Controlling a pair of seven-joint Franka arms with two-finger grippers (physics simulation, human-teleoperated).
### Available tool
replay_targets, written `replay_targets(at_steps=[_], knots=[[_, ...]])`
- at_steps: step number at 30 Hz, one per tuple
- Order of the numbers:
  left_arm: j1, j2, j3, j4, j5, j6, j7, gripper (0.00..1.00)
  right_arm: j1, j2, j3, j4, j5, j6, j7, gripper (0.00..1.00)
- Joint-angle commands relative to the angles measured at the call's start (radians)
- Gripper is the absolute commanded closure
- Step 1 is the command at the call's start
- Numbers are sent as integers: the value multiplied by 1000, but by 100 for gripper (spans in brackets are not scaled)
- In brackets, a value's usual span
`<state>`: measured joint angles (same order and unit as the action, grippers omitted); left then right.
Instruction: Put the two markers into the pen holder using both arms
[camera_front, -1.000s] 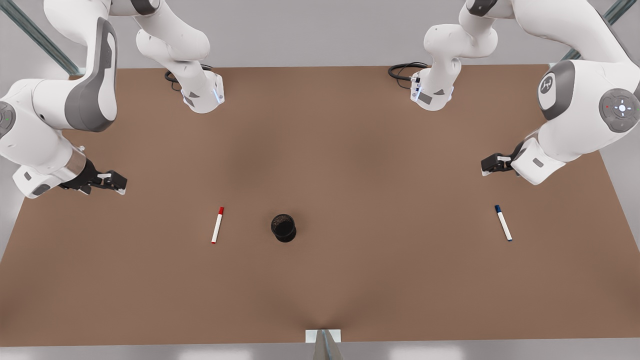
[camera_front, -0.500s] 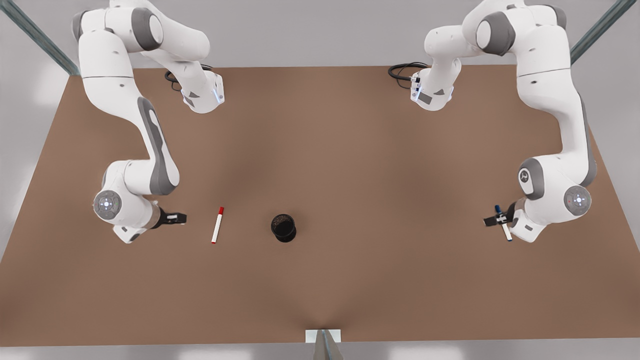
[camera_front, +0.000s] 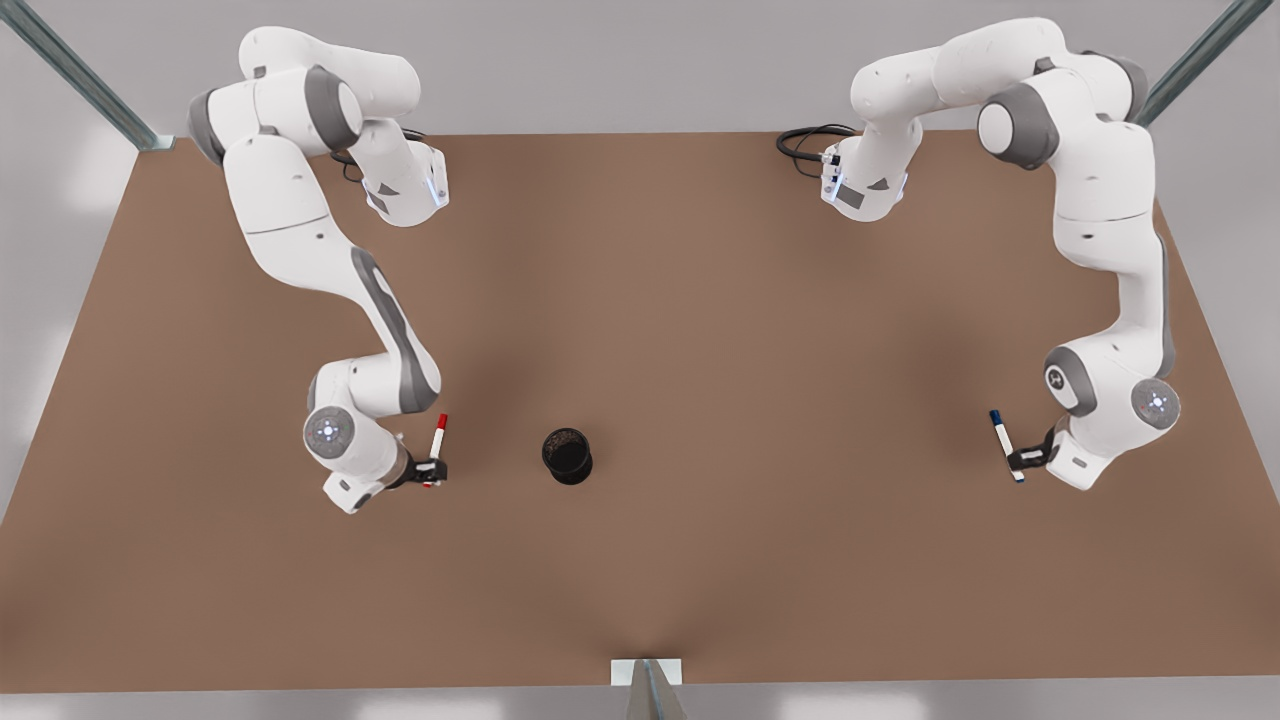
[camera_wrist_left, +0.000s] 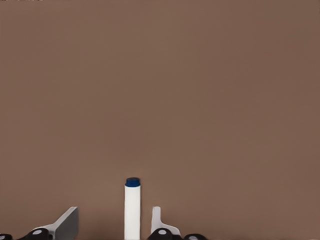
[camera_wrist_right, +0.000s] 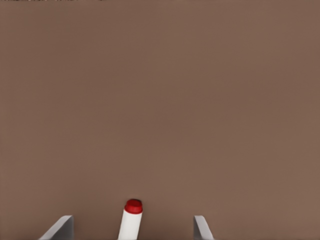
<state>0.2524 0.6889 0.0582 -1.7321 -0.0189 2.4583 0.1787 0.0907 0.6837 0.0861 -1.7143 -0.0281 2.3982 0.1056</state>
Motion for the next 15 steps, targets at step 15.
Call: replay_targets(at_steps=[15], knots=[[-2,37,-1,0,4,73,203,53,15,16,0,-34,-44,16,172,38]])
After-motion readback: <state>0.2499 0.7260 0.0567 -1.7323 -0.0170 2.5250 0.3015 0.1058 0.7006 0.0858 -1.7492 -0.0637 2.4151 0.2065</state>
